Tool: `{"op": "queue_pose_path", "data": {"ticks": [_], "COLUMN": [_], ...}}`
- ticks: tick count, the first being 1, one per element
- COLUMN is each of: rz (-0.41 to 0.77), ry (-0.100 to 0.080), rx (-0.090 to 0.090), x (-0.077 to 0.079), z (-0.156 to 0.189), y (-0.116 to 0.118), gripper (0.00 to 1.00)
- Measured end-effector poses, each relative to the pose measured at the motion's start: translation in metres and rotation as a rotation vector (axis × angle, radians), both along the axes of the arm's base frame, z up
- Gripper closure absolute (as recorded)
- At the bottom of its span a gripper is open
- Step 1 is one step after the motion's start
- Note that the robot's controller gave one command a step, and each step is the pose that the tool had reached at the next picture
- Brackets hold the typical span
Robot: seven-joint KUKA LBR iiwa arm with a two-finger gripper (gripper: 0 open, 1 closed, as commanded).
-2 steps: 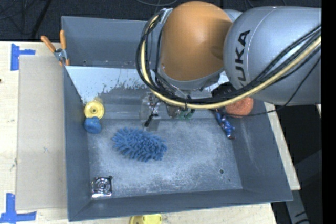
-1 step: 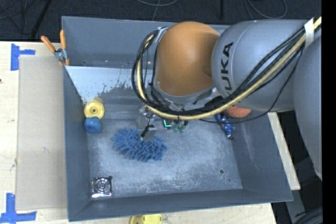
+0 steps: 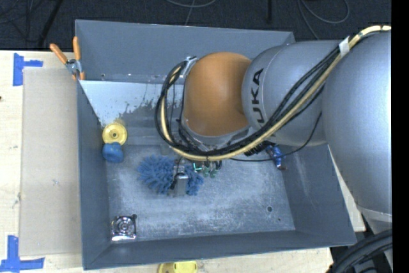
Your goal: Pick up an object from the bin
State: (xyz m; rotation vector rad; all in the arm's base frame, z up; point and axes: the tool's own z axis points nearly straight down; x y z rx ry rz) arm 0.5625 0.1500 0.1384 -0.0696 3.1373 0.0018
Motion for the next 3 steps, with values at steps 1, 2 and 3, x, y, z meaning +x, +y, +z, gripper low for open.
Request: {"op": "queue_pose_path", "data": {"ticks": [1,2,3], "rz": [-0.049,-0.05,-0.062], "ry": [0.003,0.003,0.003], "rx": [-0.001,-0.001,-0.001], "x": [-0.014,-0.014,-0.016], "z": [-0.068,-0.068,0.062], "y": [-0.025,-0.025,0.007], "gripper": [1.0,1.0,1.0]}}
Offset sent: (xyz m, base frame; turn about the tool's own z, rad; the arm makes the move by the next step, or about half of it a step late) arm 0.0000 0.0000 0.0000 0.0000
